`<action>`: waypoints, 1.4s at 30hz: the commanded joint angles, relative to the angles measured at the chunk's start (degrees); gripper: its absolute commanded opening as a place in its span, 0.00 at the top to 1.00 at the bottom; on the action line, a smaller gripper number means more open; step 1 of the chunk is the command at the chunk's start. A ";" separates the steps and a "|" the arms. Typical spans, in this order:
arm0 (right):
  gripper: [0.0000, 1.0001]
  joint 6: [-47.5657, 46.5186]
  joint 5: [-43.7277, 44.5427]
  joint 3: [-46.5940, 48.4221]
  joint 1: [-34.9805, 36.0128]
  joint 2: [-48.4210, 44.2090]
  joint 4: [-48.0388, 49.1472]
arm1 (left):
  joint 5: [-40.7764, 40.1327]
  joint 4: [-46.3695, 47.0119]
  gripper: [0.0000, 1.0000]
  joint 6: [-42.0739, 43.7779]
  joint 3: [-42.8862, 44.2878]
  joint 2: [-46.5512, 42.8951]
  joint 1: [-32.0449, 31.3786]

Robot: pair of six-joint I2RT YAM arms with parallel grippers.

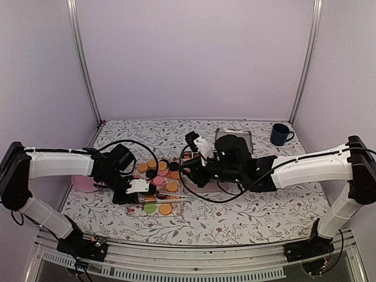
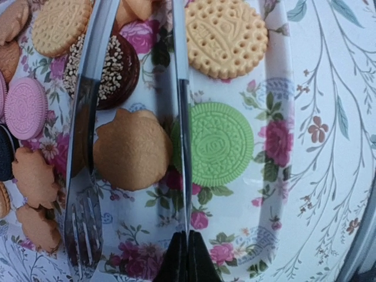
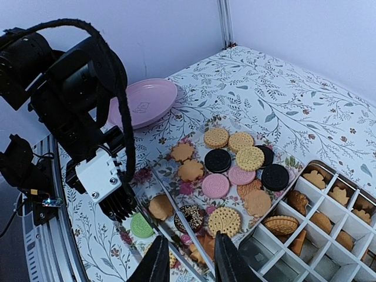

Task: Pack the cookies
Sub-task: Pick up the clamp from the plate, then pass from the left arm to the right

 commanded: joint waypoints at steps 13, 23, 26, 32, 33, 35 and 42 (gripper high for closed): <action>0.30 0.01 5.53 -0.72 -0.80 -13.21 4.64 | 23.72 -14.85 1.00 -10.68 23.74 -4.00 6.22; 0.36 4.16 -1.57 -0.43 -2.58 -10.96 9.45 | 53.54 -12.84 1.00 -26.46 29.91 -7.21 11.12; 0.42 4.44 -5.08 3.35 -2.62 -6.77 9.94 | 56.58 -9.57 1.00 -31.56 30.24 -8.31 11.18; 0.44 6.36 -11.69 5.87 -2.73 -1.92 16.58 | 64.29 6.65 1.00 -47.80 22.63 -13.29 11.13; 0.44 6.69 -12.87 6.16 -2.72 -1.43 17.86 | 65.40 10.69 1.00 -51.27 20.56 -14.42 11.14; 0.44 7.55 -15.11 6.38 -3.03 -0.59 20.53 | 67.73 20.12 1.00 -59.23 16.38 -16.86 11.14; 0.48 10.52 -21.38 8.32 -4.48 1.54 25.91 | 70.85 45.74 1.00 -79.87 6.20 -21.30 11.10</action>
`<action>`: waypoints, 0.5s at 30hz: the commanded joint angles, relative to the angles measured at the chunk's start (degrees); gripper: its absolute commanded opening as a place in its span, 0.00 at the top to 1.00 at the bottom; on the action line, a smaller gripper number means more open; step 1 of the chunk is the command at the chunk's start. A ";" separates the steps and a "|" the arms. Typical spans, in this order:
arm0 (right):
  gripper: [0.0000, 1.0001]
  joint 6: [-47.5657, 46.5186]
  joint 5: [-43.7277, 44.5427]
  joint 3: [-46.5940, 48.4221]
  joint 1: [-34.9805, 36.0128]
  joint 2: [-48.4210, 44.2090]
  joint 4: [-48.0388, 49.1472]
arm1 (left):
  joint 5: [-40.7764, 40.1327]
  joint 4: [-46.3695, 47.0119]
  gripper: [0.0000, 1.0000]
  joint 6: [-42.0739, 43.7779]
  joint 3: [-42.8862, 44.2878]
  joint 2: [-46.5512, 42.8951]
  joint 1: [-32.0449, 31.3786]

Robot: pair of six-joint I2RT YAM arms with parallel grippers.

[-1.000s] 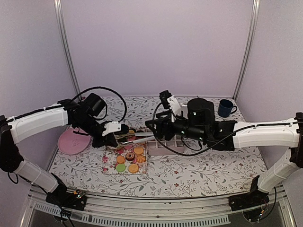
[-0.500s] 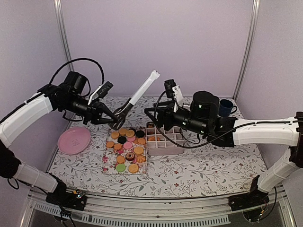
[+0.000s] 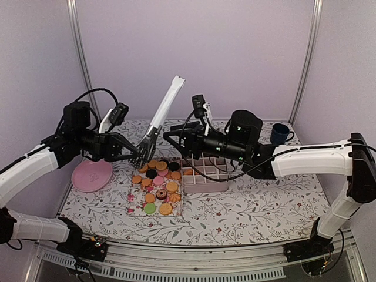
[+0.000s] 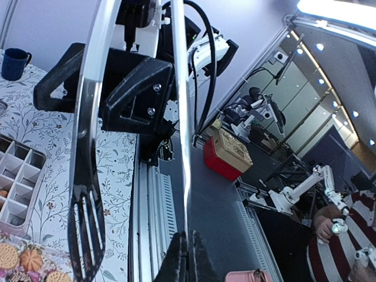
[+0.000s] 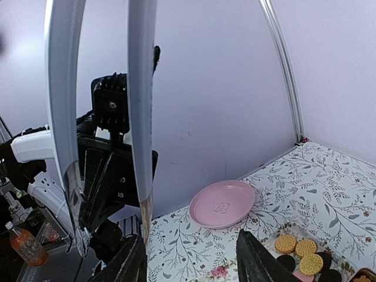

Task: Pack the cookies
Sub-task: Pass from the left arm to the right

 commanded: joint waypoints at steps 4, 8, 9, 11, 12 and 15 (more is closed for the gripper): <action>0.51 2.70 -8.27 4.06 -1.22 2.73 6.08 | 3.83 18.02 1.00 -12.86 -2.41 -1.23 -0.01; 0.53 3.61 -11.82 6.74 -1.35 5.03 6.36 | 3.43 17.96 1.00 -12.94 -2.03 -0.86 -0.06; 0.53 3.82 -13.01 7.25 -1.40 5.51 6.44 | 3.32 18.00 1.00 -12.83 -2.00 -0.86 -0.01; 0.53 4.19 -14.43 7.72 -1.44 6.08 6.49 | 3.34 17.98 1.00 -12.74 -1.87 -0.84 -0.04; 0.53 4.43 -15.02 7.73 -1.45 6.17 6.53 | 3.27 17.96 1.00 -12.78 -1.89 -0.87 0.00; 0.53 4.69 -15.60 7.48 -1.76 5.91 6.99 | 3.09 17.88 1.00 -12.57 -2.06 -0.92 0.08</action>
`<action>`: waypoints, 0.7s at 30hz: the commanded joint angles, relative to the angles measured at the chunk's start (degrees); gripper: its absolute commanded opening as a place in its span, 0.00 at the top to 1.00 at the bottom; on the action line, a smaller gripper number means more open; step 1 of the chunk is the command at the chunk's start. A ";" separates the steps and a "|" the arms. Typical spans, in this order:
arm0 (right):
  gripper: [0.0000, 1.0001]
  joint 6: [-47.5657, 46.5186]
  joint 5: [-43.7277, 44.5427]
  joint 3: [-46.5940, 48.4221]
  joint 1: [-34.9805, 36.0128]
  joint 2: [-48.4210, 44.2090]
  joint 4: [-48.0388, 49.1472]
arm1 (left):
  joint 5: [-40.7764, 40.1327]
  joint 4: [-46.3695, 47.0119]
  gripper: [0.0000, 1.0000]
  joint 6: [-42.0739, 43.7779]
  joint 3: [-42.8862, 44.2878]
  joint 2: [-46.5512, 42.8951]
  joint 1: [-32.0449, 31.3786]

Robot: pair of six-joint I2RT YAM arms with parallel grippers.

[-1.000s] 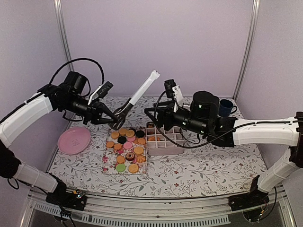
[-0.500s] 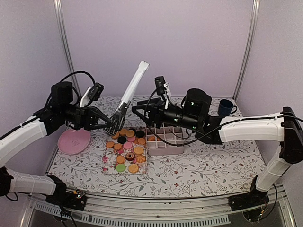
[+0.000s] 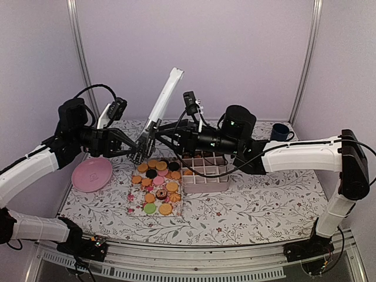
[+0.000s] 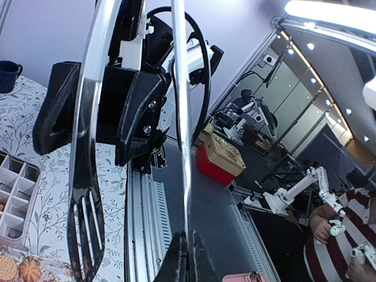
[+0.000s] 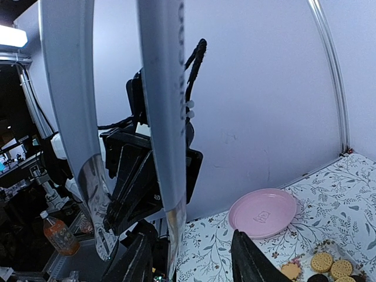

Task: Pack the cookies
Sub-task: Pass from the left arm to the right

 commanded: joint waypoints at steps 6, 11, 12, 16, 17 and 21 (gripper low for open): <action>0.53 2.56 -7.16 3.25 -1.29 1.27 2.90 | 0.55 3.11 1.00 -0.23 0.25 -0.08 0.06; 0.53 3.14 -6.75 2.31 -1.49 0.97 3.96 | 0.88 2.85 1.00 0.11 -0.07 0.07 0.17; 0.53 3.49 -7.14 2.69 -1.56 1.39 4.38 | 0.77 2.92 1.00 0.28 -0.15 0.14 0.16; 0.52 4.66 -9.50 5.94 -1.51 3.85 5.14 | 0.70 2.94 1.00 0.30 0.32 0.44 0.32; 0.53 4.93 -9.94 6.48 -1.57 4.36 5.29 | 0.72 2.94 1.00 0.21 0.51 0.47 0.35; 0.54 5.75 -10.09 8.00 -1.49 5.91 6.03 | 0.97 2.85 1.00 0.29 0.63 0.61 0.43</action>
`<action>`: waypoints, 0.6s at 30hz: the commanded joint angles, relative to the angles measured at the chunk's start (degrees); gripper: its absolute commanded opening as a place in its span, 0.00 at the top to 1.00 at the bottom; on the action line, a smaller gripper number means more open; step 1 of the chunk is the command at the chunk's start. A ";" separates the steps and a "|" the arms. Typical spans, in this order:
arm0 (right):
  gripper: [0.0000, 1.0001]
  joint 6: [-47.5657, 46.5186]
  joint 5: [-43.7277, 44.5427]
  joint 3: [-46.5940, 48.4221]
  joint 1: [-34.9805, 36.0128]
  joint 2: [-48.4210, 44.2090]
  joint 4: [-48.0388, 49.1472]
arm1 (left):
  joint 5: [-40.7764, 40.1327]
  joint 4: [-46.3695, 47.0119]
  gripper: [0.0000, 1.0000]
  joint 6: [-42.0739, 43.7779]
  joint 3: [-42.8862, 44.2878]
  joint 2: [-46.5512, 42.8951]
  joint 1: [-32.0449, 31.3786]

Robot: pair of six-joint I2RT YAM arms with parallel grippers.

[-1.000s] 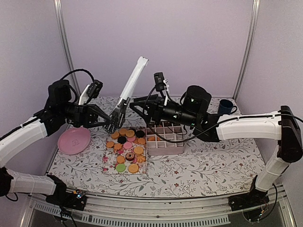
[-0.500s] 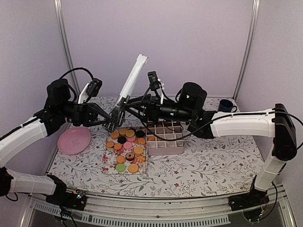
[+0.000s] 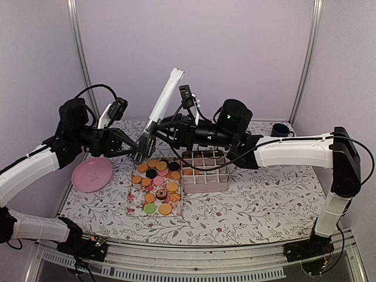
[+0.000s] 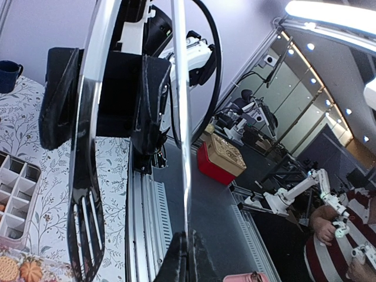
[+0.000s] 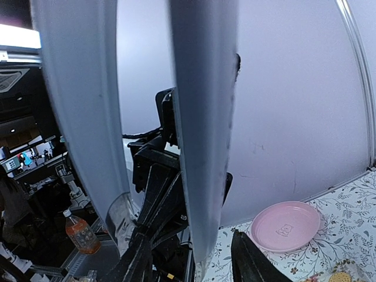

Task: Pack the cookies
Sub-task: Pass from the left arm to the right

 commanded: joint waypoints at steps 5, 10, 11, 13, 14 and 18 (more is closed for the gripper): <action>0.69 2.14 2.64 2.92 -0.34 2.27 2.33 | 1.47 2.13 1.00 0.36 0.89 0.15 0.35; 0.95 0.79 5.83 2.88 -0.43 2.00 1.49 | 1.53 2.13 1.00 0.54 0.94 0.02 0.49; 0.99 0.38 6.36 2.80 -0.44 1.91 0.86 | 2.79 2.13 1.00 0.59 1.02 -0.03 0.50; 1.00 -0.78 7.92 2.17 -0.74 1.79 -0.64 | 3.65 2.09 1.00 0.91 1.55 -0.07 0.57; 1.00 -1.00 8.56 1.53 -1.06 1.71 -0.74 | 4.41 2.01 1.00 1.37 2.04 -0.15 0.56; 1.00 -0.73 11.11 -2.34 -3.28 1.29 -0.60 | 5.28 -0.35 1.00 4.30 4.48 -0.42 1.14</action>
